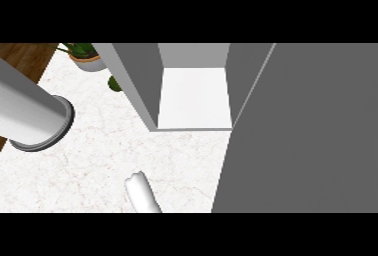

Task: Pick up the bottled water, place it into the cabinet and close the cabinet

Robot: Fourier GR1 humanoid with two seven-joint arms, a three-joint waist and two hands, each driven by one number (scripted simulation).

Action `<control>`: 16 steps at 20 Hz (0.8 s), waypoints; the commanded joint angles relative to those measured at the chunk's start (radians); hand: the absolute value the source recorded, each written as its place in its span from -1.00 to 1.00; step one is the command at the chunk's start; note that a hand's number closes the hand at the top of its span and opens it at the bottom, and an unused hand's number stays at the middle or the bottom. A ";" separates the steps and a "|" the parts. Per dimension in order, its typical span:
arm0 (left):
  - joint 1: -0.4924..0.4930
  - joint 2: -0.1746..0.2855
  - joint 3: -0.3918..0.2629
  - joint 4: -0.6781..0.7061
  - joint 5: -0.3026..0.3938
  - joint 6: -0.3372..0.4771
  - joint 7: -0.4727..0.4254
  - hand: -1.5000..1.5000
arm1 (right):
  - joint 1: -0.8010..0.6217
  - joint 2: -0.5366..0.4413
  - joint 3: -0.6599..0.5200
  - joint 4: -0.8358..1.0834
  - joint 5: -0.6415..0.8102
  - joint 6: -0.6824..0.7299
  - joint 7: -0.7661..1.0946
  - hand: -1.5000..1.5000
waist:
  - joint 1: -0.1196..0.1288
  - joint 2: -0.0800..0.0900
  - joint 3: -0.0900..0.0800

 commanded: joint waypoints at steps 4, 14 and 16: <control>-0.121 -0.014 0.045 0.088 0.082 -0.021 -0.029 -1.00 | -0.050 -0.034 0.005 -0.087 0.133 -0.031 0.078 -1.00 | 0.003 0.002 0.000; -0.261 0.016 0.110 0.230 0.300 -0.002 -0.165 -1.00 | 0.000 -0.102 0.038 -0.110 0.115 -0.062 0.049 -1.00 | -0.003 0.001 0.000; -0.263 -0.028 0.103 0.296 0.272 0.057 -0.181 -1.00 | -0.027 -0.099 0.027 -0.102 0.113 -0.071 0.034 -1.00 | -0.001 0.002 0.000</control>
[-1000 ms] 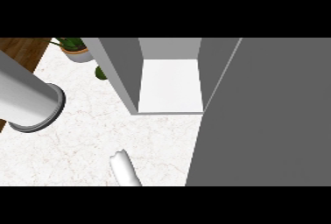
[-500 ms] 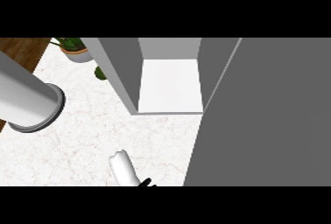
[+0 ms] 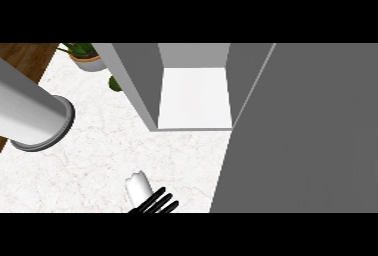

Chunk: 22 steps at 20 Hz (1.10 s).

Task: Pick up the bottled water, place it into the cabinet and close the cabinet

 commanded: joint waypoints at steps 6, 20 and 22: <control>-0.046 0.046 0.048 0.005 0.142 0.010 -0.120 -1.00 | -0.030 -0.036 0.013 -0.118 0.114 -0.032 0.105 -1.00 | 0.006 0.000 -0.003; -0.143 0.027 0.088 0.145 0.298 -0.090 -0.309 -1.00 | -0.041 -0.056 0.068 -0.097 0.146 -0.091 0.103 -1.00 | 0.004 0.001 -0.002; -0.174 0.020 0.123 0.248 0.393 -0.055 -0.447 1.00 | 0.001 -0.071 0.074 -0.065 0.122 -0.093 0.015 -1.00 | -0.004 0.002 -0.003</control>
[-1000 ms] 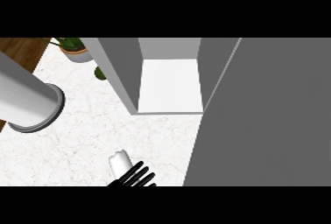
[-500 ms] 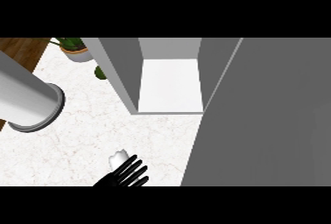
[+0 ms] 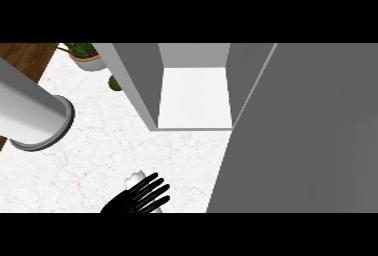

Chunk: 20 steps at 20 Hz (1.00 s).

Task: Pick up the bottled water, place it into the cabinet and close the cabinet

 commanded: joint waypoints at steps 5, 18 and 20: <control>-0.086 0.008 0.031 0.031 0.060 -0.093 -0.112 1.00 | -0.037 0.022 0.014 0.003 0.089 -0.024 -0.002 -1.00 | 0.004 0.000 0.001; 0.060 -0.230 0.148 -0.014 0.585 -0.427 0.010 1.00 | 0.007 -0.051 0.020 -0.010 0.021 -0.035 -0.072 -1.00 | -0.004 0.020 -0.020; 0.071 -0.232 0.187 -0.060 0.740 -0.499 0.073 1.00 | 0.001 -0.050 0.007 0.000 0.013 -0.039 -0.089 -1.00 | -0.002 0.021 -0.022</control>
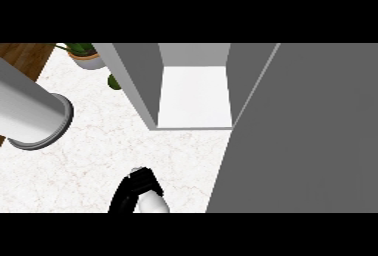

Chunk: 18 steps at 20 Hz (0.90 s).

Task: Pick up the bottled water, place it into the cabinet and close the cabinet

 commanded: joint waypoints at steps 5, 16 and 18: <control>0.016 -0.098 0.153 -0.092 0.547 -0.414 0.179 1.00 | -0.012 -0.025 -0.014 -0.059 0.019 0.003 0.028 -1.00 | -0.006 -0.009 0.000; 0.044 -0.059 0.173 -0.282 0.671 -0.550 0.493 1.00 | 0.034 -0.046 0.024 -0.099 0.062 -0.017 0.038 -1.00 | 0.006 -0.012 0.008; 0.007 -0.014 0.204 -0.349 0.715 -0.557 0.606 1.00 | -0.044 -0.017 0.020 -0.118 0.107 -0.028 0.141 -1.00 | 0.008 -0.012 0.007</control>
